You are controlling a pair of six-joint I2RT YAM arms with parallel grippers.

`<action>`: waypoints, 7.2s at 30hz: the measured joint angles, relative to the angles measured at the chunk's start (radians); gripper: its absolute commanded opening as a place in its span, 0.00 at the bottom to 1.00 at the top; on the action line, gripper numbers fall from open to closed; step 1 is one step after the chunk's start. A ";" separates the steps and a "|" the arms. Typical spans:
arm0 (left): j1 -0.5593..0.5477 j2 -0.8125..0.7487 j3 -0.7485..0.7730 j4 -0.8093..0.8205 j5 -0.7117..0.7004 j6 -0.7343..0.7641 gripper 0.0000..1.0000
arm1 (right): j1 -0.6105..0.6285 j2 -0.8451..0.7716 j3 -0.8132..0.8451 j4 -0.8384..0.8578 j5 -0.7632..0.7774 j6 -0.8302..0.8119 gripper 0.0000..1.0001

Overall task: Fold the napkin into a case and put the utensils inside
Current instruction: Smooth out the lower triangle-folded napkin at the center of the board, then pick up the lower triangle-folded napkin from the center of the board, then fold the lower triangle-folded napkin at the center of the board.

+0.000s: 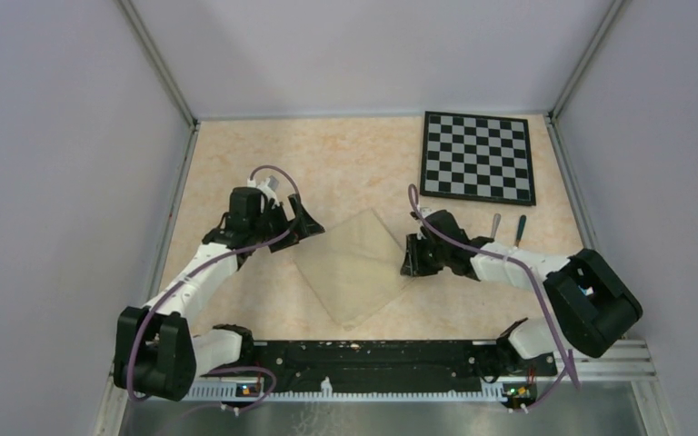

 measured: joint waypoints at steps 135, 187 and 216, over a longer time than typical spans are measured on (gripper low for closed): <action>-0.373 0.519 0.520 -0.600 -0.560 -0.853 0.00 | 0.196 0.140 -0.301 0.838 -0.380 0.362 0.00; -0.415 0.644 0.581 -0.611 -0.576 -0.832 0.00 | 0.636 -0.122 0.049 -0.058 0.720 -0.033 0.45; -0.418 0.555 0.573 -0.573 -0.594 -0.639 0.99 | 0.183 -0.029 -0.202 0.408 -0.126 -0.007 0.00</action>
